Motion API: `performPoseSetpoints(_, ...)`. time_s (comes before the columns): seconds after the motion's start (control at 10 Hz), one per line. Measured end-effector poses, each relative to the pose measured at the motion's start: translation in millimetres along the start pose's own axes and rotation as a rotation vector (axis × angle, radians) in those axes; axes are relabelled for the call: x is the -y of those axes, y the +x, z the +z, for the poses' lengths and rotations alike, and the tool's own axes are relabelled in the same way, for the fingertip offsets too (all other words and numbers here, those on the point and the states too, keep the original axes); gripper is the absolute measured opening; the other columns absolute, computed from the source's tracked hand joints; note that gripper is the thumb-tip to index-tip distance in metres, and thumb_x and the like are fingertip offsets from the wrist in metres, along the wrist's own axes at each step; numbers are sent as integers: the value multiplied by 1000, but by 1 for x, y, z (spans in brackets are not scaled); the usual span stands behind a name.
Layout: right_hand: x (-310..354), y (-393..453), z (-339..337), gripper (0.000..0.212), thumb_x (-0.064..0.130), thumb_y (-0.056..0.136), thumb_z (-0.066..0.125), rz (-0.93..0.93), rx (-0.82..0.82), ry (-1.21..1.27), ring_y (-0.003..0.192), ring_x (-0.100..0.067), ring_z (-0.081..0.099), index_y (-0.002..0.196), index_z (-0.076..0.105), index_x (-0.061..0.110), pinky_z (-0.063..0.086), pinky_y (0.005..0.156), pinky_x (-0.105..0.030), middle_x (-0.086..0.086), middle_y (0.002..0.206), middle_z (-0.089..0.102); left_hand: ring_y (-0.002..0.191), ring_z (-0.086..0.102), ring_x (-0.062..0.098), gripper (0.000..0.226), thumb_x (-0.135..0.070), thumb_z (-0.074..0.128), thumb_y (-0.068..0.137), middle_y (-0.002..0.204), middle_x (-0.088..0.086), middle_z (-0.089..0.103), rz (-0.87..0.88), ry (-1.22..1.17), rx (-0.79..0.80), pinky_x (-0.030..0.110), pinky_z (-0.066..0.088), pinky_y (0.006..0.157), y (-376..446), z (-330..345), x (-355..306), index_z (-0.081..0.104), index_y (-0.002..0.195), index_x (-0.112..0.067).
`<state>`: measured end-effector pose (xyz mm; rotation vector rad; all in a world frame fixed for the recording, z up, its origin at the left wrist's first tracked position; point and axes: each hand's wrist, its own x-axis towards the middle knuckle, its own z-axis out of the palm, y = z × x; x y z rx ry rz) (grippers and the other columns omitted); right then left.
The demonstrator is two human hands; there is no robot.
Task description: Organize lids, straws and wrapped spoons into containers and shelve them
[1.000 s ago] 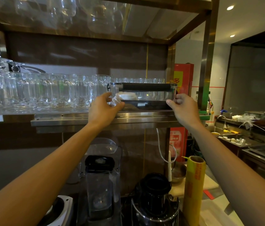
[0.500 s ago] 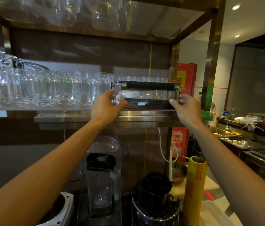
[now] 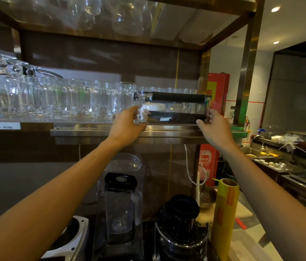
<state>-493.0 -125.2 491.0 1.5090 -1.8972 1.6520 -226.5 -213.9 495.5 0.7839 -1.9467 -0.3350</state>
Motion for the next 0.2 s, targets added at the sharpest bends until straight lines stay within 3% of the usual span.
performPoseSetpoints(0.1, 17, -12, 5, 47, 33, 96, 67, -81, -98, -228, 130, -28, 56, 139, 55, 19, 49, 108, -49, -6, 140, 58, 141, 50, 30, 71, -23, 73, 94, 155, 13, 51, 34, 66, 21, 42, 43, 112, -12, -13, -2, 40, 156, -13)
performPoseSetpoints(0.2, 31, -21, 6, 59, 36, 98, 65, -181, -119, -376, 147, -29, 39, 150, 48, 17, 33, 120, -47, -8, 158, 43, 141, 51, 29, 72, -33, 72, 94, 157, 9, 49, 29, 164, 3, 43, 44, 112, -18, -23, 3, 41, 156, -15)
